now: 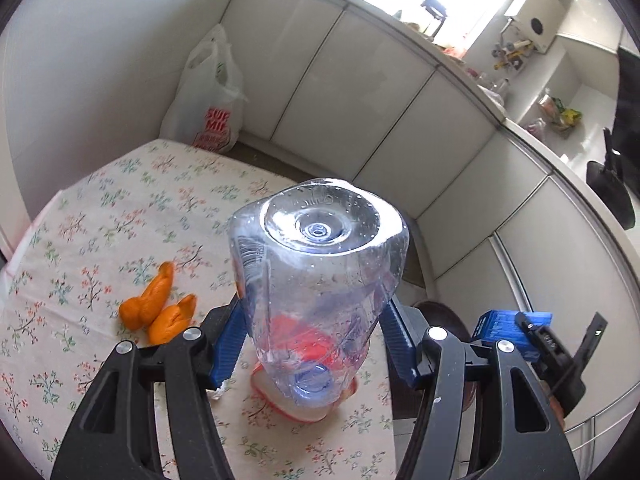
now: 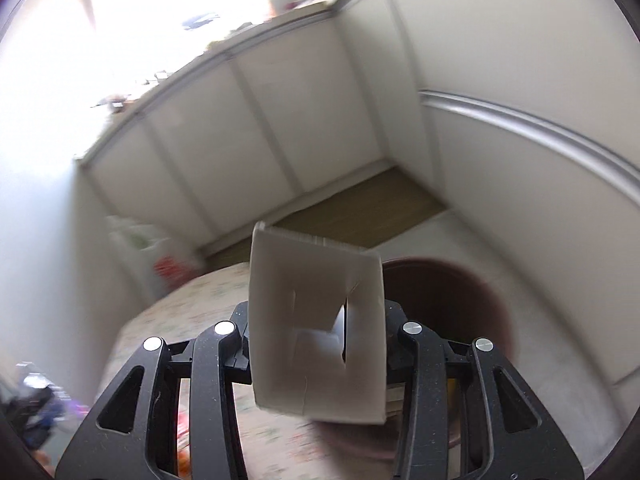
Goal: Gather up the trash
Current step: 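Carry the bottle and blue box over the brown bin and open both tools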
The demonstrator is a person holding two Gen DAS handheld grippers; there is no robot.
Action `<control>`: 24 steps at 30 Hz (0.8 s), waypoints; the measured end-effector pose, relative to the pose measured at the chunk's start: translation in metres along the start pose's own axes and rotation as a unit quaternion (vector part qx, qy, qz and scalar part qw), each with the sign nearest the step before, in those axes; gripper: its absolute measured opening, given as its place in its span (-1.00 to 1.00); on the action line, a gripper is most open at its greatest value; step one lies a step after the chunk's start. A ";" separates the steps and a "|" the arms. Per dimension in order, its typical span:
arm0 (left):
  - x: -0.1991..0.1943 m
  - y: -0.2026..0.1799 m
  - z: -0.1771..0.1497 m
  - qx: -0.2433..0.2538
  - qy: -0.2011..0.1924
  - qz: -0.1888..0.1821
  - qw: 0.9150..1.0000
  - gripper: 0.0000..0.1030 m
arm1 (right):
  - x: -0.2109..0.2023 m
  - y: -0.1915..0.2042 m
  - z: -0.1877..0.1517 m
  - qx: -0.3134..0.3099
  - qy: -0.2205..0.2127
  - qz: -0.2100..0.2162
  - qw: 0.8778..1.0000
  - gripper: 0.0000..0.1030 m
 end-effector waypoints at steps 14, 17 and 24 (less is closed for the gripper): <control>0.035 -0.144 0.007 0.092 0.010 -0.054 0.994 0.17 | -0.002 -0.063 0.017 0.040 -0.030 -0.154 0.987 0.87; 0.052 -0.168 0.000 0.100 0.030 -0.067 0.992 0.17 | -0.019 -0.089 0.023 0.103 -0.052 -0.153 0.982 0.86; 0.102 -0.213 -0.032 0.121 0.082 -0.072 0.987 0.18 | -0.038 -0.129 0.029 0.207 -0.077 -0.118 0.968 0.86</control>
Point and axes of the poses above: each gripper's, at about its wrist camera, not at the fingertips, and x roughly the way its jaws point, y to its left, z to its top, the point moved 8 cm from there along x, roughly the way its jaws point, and after that the axes turned 4 degrees about y, right-handed, at the moved point
